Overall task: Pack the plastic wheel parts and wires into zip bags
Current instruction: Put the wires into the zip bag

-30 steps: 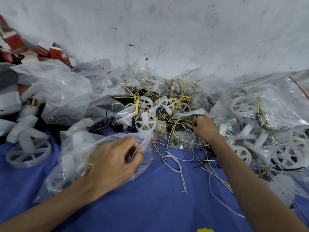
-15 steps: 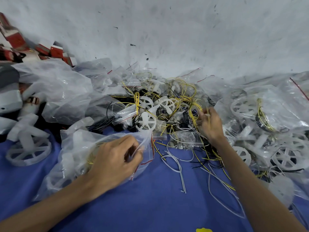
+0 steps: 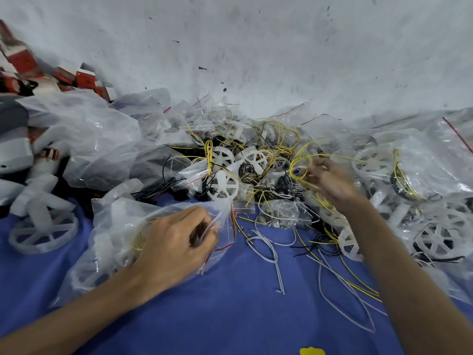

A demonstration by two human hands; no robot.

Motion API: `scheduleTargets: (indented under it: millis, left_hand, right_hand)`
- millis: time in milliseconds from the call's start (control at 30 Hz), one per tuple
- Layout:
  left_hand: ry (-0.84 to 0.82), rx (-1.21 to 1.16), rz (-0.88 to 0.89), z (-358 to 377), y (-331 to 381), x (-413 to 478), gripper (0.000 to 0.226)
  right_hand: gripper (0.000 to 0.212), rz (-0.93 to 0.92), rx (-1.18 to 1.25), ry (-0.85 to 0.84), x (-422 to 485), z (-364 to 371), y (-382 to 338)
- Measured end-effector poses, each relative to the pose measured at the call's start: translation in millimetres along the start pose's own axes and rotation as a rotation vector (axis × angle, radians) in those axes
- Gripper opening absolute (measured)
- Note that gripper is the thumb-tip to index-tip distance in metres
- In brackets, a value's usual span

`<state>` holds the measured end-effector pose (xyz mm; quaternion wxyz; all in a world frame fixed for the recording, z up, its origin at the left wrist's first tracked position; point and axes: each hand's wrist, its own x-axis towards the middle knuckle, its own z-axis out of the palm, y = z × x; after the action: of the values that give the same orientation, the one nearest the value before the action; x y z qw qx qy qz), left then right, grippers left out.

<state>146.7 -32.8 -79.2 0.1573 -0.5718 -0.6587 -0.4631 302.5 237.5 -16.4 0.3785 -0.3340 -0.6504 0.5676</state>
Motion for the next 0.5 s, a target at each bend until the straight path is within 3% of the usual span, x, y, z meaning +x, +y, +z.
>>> scheduleTargets:
  millis: [133,167,200,267,333,400,500]
  left_hand:
    - [0.004,0.0,0.004,0,-1,-1,0.026]
    - [0.006,0.005,0.009,0,-1,0,0.026]
    - [0.009,0.004,0.012,0,-1,0,0.027]
    - [0.013,-0.003,0.011,1,-1,0,0.026]
    - [0.018,0.001,0.011,1,-1,0,0.026]
    - [0.019,0.008,0.022,2,-1,0,0.027]
    - [0.024,0.011,0.028,1,-3,0,0.028]
  right_hand:
    - [0.037,0.071,-0.398,-0.481,-9,0,-2]
    - [0.039,0.023,-0.519,-0.477,-10,3,-2]
    - [0.041,-0.048,-0.651,-0.365,-9,8,-2]
    - [0.042,-0.201,-0.827,0.009,-2,16,0]
    - [0.032,-0.237,-0.857,0.217,11,22,7]
    - [0.019,-0.116,-0.947,0.144,25,30,15]
    - [0.029,0.09,-1.169,-0.052,37,42,28]
